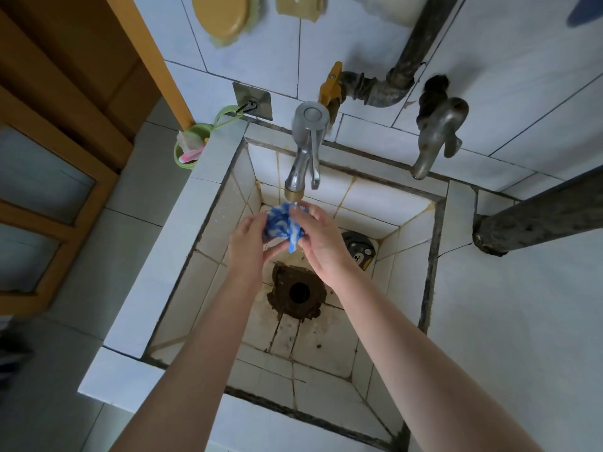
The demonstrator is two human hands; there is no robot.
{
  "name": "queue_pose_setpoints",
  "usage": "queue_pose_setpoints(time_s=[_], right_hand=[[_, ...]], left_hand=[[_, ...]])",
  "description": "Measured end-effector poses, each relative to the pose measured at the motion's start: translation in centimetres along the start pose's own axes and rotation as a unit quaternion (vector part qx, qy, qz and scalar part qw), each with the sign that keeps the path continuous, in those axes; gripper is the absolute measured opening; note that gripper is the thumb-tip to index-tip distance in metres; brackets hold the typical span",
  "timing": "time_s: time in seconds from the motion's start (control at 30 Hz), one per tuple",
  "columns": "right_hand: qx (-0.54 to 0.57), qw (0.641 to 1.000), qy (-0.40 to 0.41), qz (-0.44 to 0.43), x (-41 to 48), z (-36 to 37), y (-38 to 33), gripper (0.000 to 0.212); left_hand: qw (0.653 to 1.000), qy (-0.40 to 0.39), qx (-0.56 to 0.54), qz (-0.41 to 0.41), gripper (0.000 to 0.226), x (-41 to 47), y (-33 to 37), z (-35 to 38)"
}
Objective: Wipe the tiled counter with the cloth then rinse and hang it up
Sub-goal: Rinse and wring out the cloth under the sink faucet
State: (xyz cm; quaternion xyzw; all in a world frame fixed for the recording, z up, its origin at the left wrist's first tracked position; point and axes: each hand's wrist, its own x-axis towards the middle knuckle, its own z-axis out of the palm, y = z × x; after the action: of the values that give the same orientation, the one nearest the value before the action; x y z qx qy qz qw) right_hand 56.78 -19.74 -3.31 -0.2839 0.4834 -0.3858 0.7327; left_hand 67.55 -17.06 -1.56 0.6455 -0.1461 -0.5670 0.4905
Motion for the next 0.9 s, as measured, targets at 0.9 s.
queue_pose_setpoints(time_s=[0.9], right_hand=[[-0.241,0.956,0.101,-0.130,-0.8,2.7,1.7,0.028]], left_hand=[[0.996,0.016,0.083,-0.031,0.037,0.7,-0.2,1.9]])
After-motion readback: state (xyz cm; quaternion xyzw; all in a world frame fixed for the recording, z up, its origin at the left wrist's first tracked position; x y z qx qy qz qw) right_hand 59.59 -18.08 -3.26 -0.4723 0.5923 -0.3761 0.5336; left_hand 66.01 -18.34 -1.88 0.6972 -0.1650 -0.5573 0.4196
